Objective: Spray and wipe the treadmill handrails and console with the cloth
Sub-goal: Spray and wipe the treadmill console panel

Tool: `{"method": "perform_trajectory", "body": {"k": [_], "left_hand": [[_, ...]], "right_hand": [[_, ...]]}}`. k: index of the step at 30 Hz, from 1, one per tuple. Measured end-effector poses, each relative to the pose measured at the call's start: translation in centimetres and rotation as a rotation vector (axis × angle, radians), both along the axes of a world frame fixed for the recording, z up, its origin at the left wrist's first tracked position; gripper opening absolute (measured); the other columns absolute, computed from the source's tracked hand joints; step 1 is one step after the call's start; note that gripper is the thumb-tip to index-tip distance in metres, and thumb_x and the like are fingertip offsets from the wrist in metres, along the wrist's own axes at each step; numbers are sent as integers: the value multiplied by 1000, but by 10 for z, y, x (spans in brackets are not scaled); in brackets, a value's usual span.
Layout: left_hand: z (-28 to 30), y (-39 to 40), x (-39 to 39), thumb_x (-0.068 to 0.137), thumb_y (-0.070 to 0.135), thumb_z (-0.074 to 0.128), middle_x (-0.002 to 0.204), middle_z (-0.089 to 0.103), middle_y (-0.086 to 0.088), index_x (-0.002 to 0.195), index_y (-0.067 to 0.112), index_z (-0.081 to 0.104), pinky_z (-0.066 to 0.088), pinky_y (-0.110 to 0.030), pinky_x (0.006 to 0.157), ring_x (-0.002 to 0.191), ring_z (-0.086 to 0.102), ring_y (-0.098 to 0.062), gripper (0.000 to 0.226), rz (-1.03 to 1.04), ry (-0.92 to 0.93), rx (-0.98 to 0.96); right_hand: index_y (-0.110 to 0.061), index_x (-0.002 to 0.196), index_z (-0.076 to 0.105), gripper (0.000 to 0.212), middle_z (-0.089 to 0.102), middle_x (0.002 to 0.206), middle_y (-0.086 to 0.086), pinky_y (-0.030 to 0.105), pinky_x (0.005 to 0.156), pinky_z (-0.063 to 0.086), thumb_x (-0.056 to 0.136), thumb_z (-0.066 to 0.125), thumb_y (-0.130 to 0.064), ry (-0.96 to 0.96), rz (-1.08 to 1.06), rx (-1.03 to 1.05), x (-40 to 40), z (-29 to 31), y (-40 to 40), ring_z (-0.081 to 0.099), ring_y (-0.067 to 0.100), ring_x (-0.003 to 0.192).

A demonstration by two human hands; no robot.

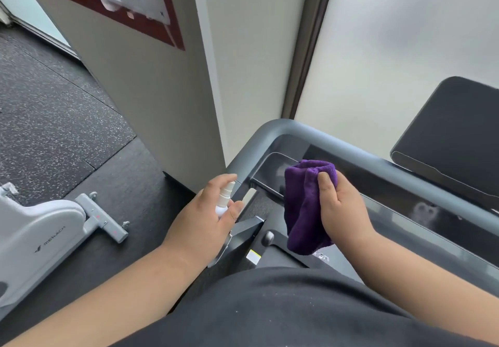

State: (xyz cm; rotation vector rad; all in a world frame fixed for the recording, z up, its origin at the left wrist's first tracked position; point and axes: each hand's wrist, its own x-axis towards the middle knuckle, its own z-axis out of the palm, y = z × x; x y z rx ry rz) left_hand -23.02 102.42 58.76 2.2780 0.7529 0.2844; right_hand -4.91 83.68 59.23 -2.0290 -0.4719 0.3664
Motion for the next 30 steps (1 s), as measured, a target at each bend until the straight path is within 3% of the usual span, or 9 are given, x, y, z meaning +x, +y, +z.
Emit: {"method": "perform_trajectory", "body": {"k": [4, 8, 10, 13, 15, 17, 23, 27, 30], "left_hand": [[-6, 6, -2, 91, 53, 55, 101, 65, 18, 125, 64, 34, 37, 0, 67, 95, 52, 13, 42, -1, -1, -22], [-4, 13, 7, 90, 54, 56, 100, 64, 19, 126, 65, 33, 36, -4, 65, 92, 54, 11, 44, 11, 1, -35], [-1, 17, 17, 90, 55, 56, 100, 63, 17, 126, 64, 33, 36, -6, 68, 88, 56, 8, 44, 29, -14, -26], [3, 24, 30, 88, 57, 53, 103, 63, 16, 128, 61, 34, 35, -5, 70, 91, 55, 9, 44, 69, -64, -8], [4, 27, 34, 87, 59, 53, 104, 63, 16, 128, 60, 36, 35, -5, 71, 94, 54, 11, 44, 84, -88, -29], [3, 29, 34, 87, 60, 52, 103, 62, 19, 127, 60, 36, 34, -4, 70, 94, 54, 12, 44, 85, -91, -24], [-1, 29, 29, 84, 60, 53, 100, 65, 19, 123, 63, 36, 37, -1, 67, 94, 53, 15, 42, 124, -64, -38], [-4, 30, 26, 86, 57, 54, 101, 64, 19, 123, 65, 34, 35, -4, 68, 94, 52, 14, 42, 160, -35, -59], [-5, 33, 20, 88, 54, 55, 103, 63, 19, 125, 60, 36, 36, 1, 69, 94, 53, 13, 43, 201, -39, -52]], "right_hand": [[-58, 96, 56, 22, 65, 94, -27, 13, 75, 41, 96, 34, -52, -123, -74, -3, 29, 19, 25, 57, -9, 92], [-26, 131, 57, 41, 57, 133, -4, 23, 108, 33, 98, 37, -40, -417, -54, 49, 76, 33, 55, 48, 12, 125], [-27, 140, 52, 47, 43, 149, 1, 21, 114, 22, 97, 41, -42, -548, -3, -22, 96, 32, 71, 37, 18, 136], [-40, 142, 48, 44, 25, 160, 6, 42, 119, 13, 99, 49, -46, -656, 184, -430, 116, 11, 94, 25, 31, 143], [-50, 146, 34, 48, 15, 164, 5, 56, 118, 9, 99, 39, -56, -584, 355, -778, 120, -9, 103, 12, 35, 148], [-52, 148, 23, 54, 12, 165, 2, 60, 117, 9, 96, 28, -66, -518, 419, -885, 120, -24, 103, 5, 36, 149], [-41, 135, 49, 61, 47, 143, -2, 52, 108, 34, 87, 25, -70, -434, 213, -552, 131, -18, 113, 41, 28, 132], [-49, 145, 23, 57, 36, 150, -3, 54, 97, 37, 91, 22, -69, -543, 328, -849, 137, -30, 131, 36, 32, 130], [-45, 145, 23, 57, 40, 147, -2, 50, 93, 39, 92, 18, -67, -705, 377, -870, 137, -42, 139, 40, 30, 127]]}}
